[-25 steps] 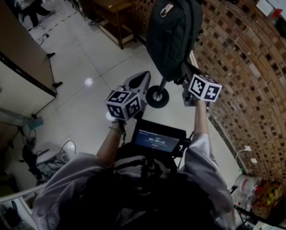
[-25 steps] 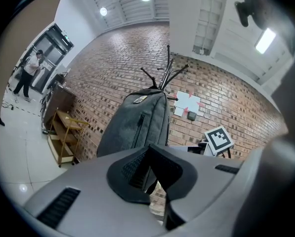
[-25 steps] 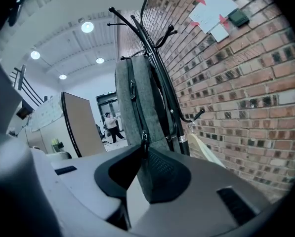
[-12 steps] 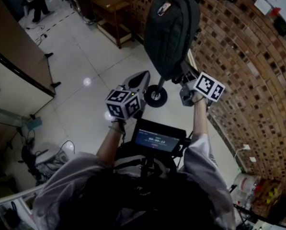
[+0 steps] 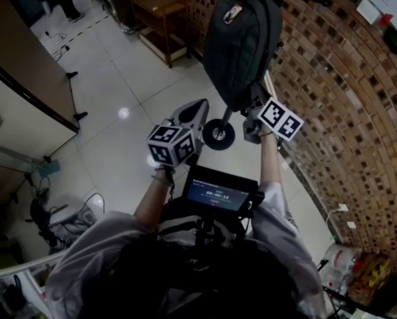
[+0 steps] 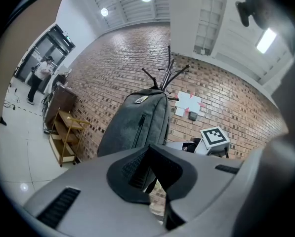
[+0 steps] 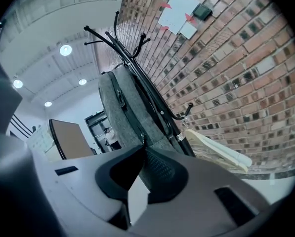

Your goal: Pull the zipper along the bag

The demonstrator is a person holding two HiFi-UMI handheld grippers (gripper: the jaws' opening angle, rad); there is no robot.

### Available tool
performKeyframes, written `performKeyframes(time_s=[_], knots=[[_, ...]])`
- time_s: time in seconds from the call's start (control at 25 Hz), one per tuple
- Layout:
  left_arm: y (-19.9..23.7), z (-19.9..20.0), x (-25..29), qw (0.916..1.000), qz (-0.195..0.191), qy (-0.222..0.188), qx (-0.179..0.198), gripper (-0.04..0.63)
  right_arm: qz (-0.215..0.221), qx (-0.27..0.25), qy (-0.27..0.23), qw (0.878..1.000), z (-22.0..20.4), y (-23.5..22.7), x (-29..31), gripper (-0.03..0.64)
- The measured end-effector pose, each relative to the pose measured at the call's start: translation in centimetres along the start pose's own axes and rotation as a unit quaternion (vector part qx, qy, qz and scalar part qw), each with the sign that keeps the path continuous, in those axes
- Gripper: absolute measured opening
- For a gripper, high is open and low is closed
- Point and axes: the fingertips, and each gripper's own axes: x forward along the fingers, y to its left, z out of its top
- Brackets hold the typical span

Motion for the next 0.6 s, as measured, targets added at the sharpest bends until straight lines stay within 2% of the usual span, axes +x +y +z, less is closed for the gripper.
performKeyframes(time_s=[0.16, 0.32, 0.6], knots=[[-0.1, 0.0, -0.1, 1.0000, 0.001, -0.001, 0.000, 0.008, 0.041, 0.059, 0.015, 0.997, 0.2, 0.4, -0.2, 0.006], [0.4, 0.0, 0.0, 1.0000, 0.001, -0.004, 0.000, 0.008, 0.095, 0.128, 0.011, 0.987, 0.9, 1.0, -0.7, 0.006], [0.2, -0.2, 0.2, 1.0000, -0.003, -0.001, -0.003, 0.008, 0.139, 0.140, 0.010, 0.980, 2.5, 2.1, -0.7, 0.012]])
